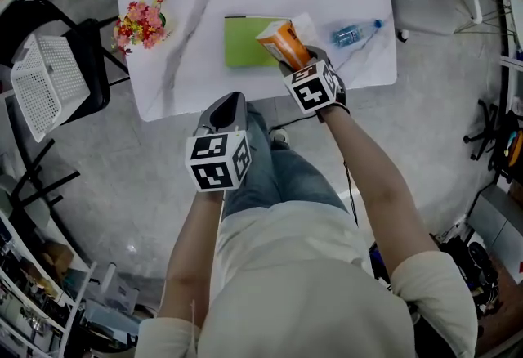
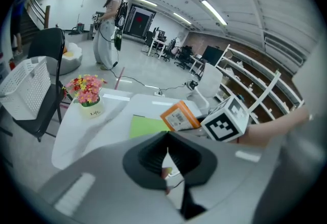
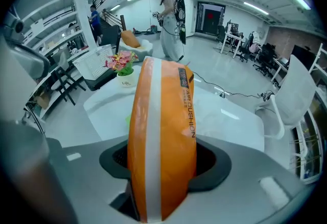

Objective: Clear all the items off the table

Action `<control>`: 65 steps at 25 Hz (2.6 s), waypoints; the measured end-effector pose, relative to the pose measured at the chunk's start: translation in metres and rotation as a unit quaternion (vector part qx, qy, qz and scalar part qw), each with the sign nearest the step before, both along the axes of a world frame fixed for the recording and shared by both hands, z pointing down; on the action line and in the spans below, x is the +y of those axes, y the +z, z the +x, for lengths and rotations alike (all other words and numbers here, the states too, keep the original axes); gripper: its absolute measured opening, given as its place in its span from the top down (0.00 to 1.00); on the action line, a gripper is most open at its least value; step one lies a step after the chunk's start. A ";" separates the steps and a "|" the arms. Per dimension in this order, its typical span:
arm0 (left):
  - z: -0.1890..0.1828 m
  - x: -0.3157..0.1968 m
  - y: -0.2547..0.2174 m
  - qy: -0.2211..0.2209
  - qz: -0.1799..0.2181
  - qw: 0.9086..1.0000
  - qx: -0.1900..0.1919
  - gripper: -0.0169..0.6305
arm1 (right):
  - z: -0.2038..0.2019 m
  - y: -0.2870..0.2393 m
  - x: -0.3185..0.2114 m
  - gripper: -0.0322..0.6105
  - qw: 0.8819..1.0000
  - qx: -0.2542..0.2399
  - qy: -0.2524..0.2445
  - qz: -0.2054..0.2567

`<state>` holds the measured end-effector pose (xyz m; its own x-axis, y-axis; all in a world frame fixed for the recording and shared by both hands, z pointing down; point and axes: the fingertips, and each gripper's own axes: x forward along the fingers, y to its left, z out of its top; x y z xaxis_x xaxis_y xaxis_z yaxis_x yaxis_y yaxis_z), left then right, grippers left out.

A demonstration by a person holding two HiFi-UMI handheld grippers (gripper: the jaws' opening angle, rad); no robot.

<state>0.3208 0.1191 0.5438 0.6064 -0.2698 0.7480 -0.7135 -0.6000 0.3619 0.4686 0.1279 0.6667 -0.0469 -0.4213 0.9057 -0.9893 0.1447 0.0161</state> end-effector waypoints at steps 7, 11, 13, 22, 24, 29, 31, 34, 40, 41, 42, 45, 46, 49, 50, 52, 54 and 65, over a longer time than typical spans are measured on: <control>0.001 0.022 -0.023 0.000 0.020 1.000 0.008 0.96 | -0.009 -0.039 0.029 0.56 1.000 -0.004 0.000 0.024; 0.003 0.038 -0.038 0.000 0.033 0.999 0.012 0.96 | -0.013 -0.062 0.048 0.56 0.999 -0.003 -0.004 0.041; 0.003 0.046 -0.046 0.001 0.040 0.999 0.013 0.96 | -0.015 -0.074 0.058 0.56 0.999 -0.006 -0.002 0.051; 0.000 0.083 -0.079 -0.013 0.076 0.997 0.019 0.96 | -0.012 -0.127 0.102 0.56 0.996 -0.011 -0.001 0.094; -0.003 0.093 -0.084 -0.020 0.081 0.996 0.019 0.96 | -0.012 -0.138 0.112 0.56 0.995 -0.010 -0.008 0.100; -0.003 0.116 -0.095 -0.029 0.091 0.995 0.024 0.96 | -0.013 -0.164 0.135 0.56 0.992 -0.007 -0.020 0.125; -0.002 0.124 -0.100 -0.028 0.100 0.994 0.026 0.96 | -0.016 -0.175 0.146 0.56 0.991 -0.010 -0.020 0.135; -0.003 0.137 -0.108 -0.035 0.109 0.993 0.031 0.96 | -0.021 -0.190 0.163 0.56 0.988 -0.015 -0.019 0.153; -0.004 0.159 -0.122 -0.047 0.130 0.990 0.039 0.96 | -0.034 -0.219 0.190 0.56 0.982 -0.031 -0.031 0.182; -0.006 0.163 -0.125 -0.047 0.134 0.989 0.039 0.96 | -0.037 -0.223 0.193 0.56 0.981 -0.031 -0.036 0.187; -0.007 0.166 -0.127 -0.047 0.138 0.989 0.039 0.96 | -0.040 -0.227 0.195 0.56 0.980 -0.032 -0.039 0.192; -0.013 0.171 -0.132 -0.051 0.147 0.987 0.038 0.96 | -0.047 -0.234 0.199 0.56 0.978 -0.038 -0.046 0.201; -0.015 0.173 -0.133 -0.054 0.149 0.987 0.038 0.96 | -0.049 -0.236 0.200 0.56 0.977 -0.040 -0.048 0.204; -0.020 0.180 -0.136 -0.065 0.152 0.985 0.040 0.96 | -0.057 -0.240 0.204 0.56 0.975 -0.046 -0.058 0.209; -0.021 0.183 -0.137 -0.068 0.152 0.985 0.040 0.96 | -0.059 -0.241 0.206 0.56 0.975 -0.047 -0.063 0.209; -0.023 0.188 -0.137 -0.074 0.153 0.985 0.040 0.96 | -0.064 -0.242 0.209 0.56 0.974 -0.048 -0.073 0.210; -0.026 0.192 -0.137 -0.079 0.153 0.984 0.039 0.96 | -0.069 -0.241 0.213 0.56 0.974 -0.050 -0.080 0.208; -0.052 0.199 -0.141 -0.124 0.153 0.980 0.034 0.96 | -0.100 -0.248 0.213 0.56 0.966 -0.073 -0.131 0.209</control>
<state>0.2693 0.3178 0.4028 0.5390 -0.6204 0.5698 -0.8318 -0.4985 0.2441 0.3682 0.3410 0.4191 -0.3169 -0.7051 0.6344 -0.9155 0.4021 -0.0103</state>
